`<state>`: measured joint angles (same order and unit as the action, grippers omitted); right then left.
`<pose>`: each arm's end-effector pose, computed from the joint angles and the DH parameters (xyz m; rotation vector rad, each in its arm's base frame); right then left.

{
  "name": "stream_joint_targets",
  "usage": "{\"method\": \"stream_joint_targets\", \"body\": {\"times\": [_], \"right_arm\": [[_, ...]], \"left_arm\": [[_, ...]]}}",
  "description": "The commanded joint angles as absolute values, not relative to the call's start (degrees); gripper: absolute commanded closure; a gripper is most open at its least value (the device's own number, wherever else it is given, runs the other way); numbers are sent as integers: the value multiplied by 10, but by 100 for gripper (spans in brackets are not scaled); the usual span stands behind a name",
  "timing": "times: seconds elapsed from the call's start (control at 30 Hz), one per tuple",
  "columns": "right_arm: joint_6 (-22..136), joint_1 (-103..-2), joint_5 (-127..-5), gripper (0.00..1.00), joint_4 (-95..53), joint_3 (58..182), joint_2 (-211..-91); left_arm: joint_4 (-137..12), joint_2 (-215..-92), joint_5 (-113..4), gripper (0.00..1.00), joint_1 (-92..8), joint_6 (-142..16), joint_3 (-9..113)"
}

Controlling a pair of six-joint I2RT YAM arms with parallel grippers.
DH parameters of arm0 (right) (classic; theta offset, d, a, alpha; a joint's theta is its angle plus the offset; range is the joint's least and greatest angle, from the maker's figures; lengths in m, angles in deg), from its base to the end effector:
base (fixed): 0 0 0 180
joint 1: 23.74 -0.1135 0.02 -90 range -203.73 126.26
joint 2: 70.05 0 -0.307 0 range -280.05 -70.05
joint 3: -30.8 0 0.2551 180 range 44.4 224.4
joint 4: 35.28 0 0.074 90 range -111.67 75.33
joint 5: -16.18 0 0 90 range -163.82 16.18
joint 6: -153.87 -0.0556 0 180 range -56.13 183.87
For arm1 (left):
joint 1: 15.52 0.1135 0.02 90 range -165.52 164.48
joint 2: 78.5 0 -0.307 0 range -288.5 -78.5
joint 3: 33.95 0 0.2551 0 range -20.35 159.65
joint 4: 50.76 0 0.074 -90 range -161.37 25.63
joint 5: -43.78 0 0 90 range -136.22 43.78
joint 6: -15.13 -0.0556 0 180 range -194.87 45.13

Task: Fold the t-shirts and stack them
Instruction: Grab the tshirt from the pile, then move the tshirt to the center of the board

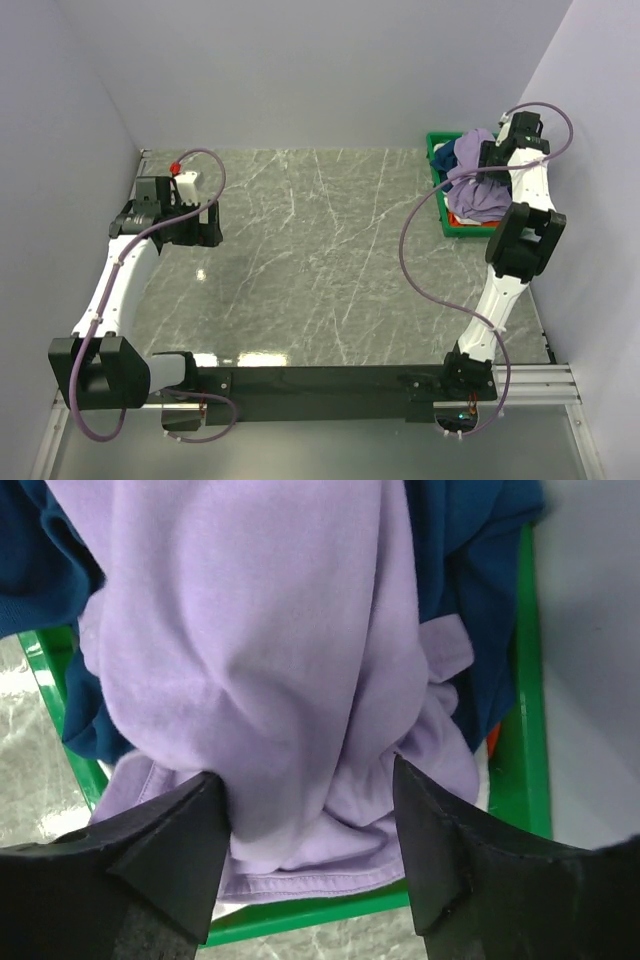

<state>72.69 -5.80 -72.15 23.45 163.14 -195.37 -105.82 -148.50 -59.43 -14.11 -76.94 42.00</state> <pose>0.5057 -0.1620 0.2935 0.1847 2.4732 -0.1641 0.2528 -0.0065 0.3316 0.1180 2.4103 -0.2517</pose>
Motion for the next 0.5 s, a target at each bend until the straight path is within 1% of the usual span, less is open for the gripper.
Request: {"method": "stream_joint_targets", "body": {"times": [0.0,0.1,0.13,0.17,0.23,0.3,0.47], "right_arm": [[722,-49,-684,32,253,1657,-1964],[715,-44,-658,53,257,1653,-1964],[714,-43,-646,67,260,1652,-1958],[714,-41,-635,76,264,1650,-1953],[712,-40,-625,100,262,1639,-1930],[713,-40,-607,100,264,1631,-1911],[698,-40,-527,100,263,1598,-1802]], "left_arm": [[-1052,-1486,-605,1,-143,-762,449],[-1051,-1486,-607,1,-143,-761,449],[-1051,-1486,-607,1,-142,-760,449],[-1051,-1486,-608,1,-143,-760,449],[-1051,-1487,-612,1,-143,-759,449],[-1053,-1489,-621,1,-143,-759,452],[-1060,-1490,-630,1,-143,-756,469]]}}
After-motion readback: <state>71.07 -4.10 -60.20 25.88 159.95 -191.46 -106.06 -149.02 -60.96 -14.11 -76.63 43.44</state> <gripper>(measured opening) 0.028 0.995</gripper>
